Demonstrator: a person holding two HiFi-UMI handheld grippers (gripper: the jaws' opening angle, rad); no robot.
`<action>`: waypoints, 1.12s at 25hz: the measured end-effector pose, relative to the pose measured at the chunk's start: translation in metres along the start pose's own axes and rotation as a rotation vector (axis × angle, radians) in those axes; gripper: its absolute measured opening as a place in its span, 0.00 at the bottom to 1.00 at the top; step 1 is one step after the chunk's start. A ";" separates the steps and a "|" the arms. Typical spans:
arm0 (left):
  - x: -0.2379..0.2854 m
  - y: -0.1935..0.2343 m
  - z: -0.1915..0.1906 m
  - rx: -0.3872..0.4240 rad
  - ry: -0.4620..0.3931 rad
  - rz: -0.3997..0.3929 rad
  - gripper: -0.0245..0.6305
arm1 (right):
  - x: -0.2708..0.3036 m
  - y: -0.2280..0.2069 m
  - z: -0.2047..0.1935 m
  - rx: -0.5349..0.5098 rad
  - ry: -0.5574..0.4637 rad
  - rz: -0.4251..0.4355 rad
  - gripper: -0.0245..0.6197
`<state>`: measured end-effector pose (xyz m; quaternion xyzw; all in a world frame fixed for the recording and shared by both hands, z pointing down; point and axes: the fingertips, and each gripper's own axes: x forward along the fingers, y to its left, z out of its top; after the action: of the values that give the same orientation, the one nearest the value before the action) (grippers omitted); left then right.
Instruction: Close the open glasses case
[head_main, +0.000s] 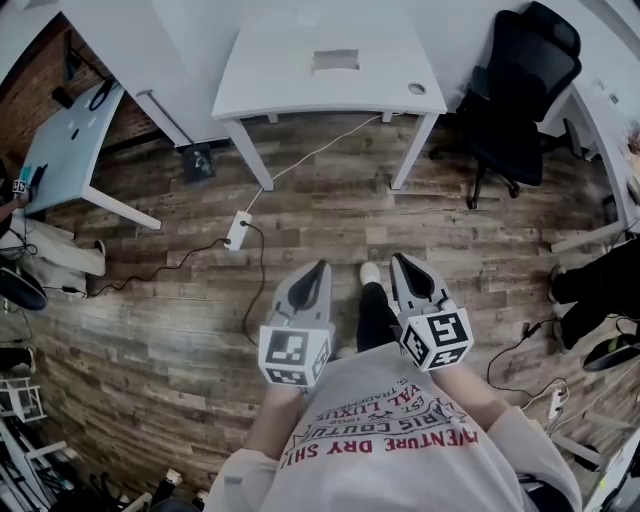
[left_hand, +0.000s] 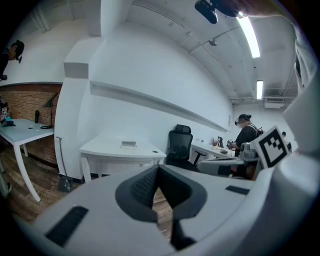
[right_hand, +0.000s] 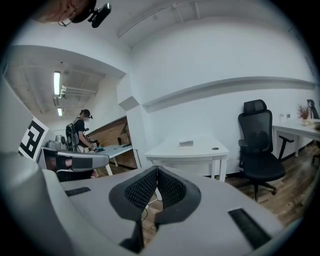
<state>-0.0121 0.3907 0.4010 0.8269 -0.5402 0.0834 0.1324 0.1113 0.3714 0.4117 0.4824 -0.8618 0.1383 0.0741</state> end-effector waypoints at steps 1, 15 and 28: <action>0.012 0.006 0.003 0.000 0.003 0.006 0.04 | 0.013 -0.007 0.006 0.003 -0.010 0.010 0.06; 0.219 0.065 0.087 -0.029 -0.016 0.068 0.04 | 0.186 -0.142 0.090 -0.016 0.019 0.100 0.06; 0.339 0.110 0.105 -0.083 0.057 0.101 0.04 | 0.286 -0.229 0.121 0.006 0.064 0.105 0.06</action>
<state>0.0233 0.0211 0.4107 0.7895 -0.5804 0.0909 0.1774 0.1572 -0.0121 0.4097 0.4319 -0.8828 0.1598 0.0926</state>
